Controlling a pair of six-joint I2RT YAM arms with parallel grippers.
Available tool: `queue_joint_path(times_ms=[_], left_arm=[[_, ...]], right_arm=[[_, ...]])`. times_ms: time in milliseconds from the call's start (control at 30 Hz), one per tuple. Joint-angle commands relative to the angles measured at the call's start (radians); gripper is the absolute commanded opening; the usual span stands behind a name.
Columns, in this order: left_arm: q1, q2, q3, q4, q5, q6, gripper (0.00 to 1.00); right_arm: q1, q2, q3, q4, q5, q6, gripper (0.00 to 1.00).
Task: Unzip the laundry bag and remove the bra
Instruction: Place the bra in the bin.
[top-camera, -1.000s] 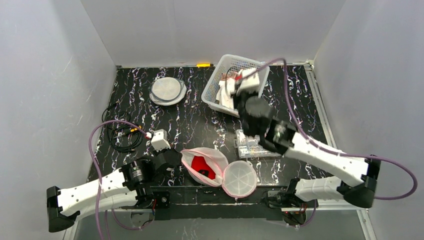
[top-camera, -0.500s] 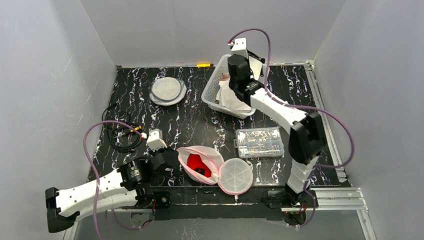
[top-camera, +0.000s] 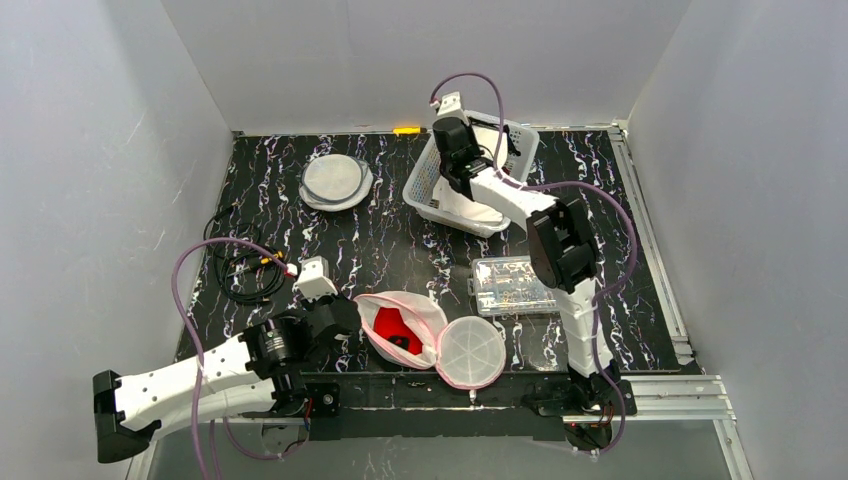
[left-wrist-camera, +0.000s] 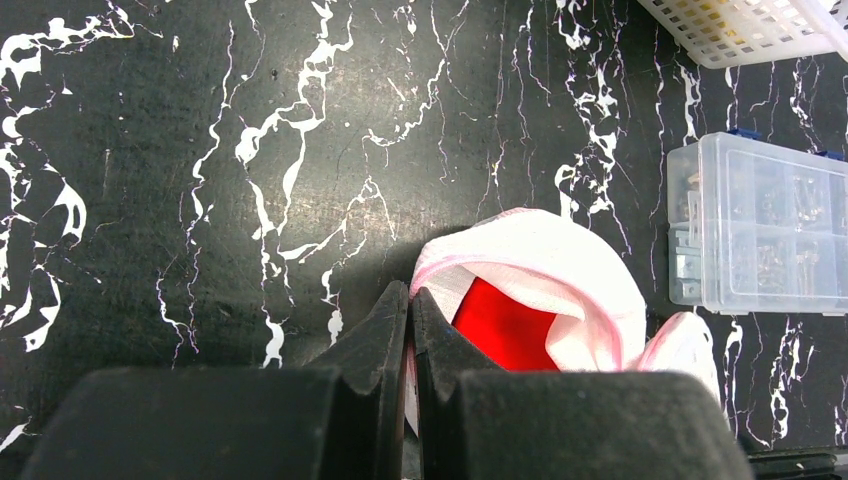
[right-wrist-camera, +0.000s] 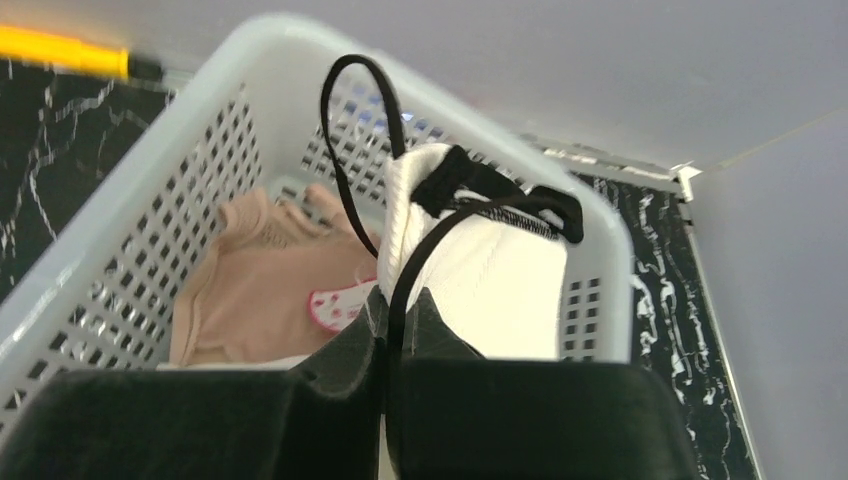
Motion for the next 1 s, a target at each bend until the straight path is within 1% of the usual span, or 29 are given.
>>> queue_joint_path(times_ms=[0, 33, 67, 133, 200, 267, 333, 533, 700, 767, 867, 967], left_arm=[[-0.002, 0.006, 0.018, -0.012, -0.053, 0.006, 0.00], [-0.002, 0.006, 0.015, -0.010, -0.051, 0.005, 0.00], [-0.002, 0.006, 0.013, -0.009, -0.049, 0.004, 0.00], [-0.001, 0.007, 0.007, -0.005, -0.047, 0.001, 0.00], [-0.002, 0.010, 0.002, -0.003, -0.041, -0.005, 0.00], [-0.002, 0.014, 0.000, -0.003, -0.036, -0.011, 0.00], [-0.002, 0.017, -0.002, -0.004, -0.032, -0.017, 0.00], [-0.002, 0.013, -0.003, -0.018, -0.035, -0.033, 0.00], [-0.002, 0.007, -0.003, -0.033, -0.043, -0.047, 0.00], [-0.002, 0.006, -0.003, -0.041, -0.042, -0.054, 0.00], [-0.002, 0.005, -0.008, -0.051, -0.037, -0.064, 0.00], [-0.002, 0.002, -0.016, -0.057, -0.028, -0.070, 0.00]], right_arm=[[-0.003, 0.031, 0.041, -0.042, -0.054, 0.032, 0.01], [-0.002, 0.037, 0.045, -0.058, -0.067, 0.046, 0.02], [-0.002, 0.039, 0.048, -0.069, -0.078, 0.055, 0.07], [-0.003, 0.038, 0.056, -0.092, -0.094, 0.073, 0.26], [-0.003, 0.031, 0.067, -0.108, -0.109, 0.089, 0.41], [-0.002, 0.015, 0.069, -0.110, -0.117, 0.100, 0.51], [-0.003, -0.006, 0.075, -0.134, -0.122, 0.107, 0.58], [0.000, -0.133, 0.089, -0.162, -0.151, 0.153, 0.74], [0.027, -0.291, 0.086, -0.196, -0.188, 0.183, 0.86], [0.053, -0.367, 0.055, -0.210, -0.190, 0.183, 0.88], [0.112, -0.503, -0.037, -0.212, -0.192, 0.213, 0.89], [0.184, -0.657, -0.178, -0.208, -0.272, 0.271, 0.88]])
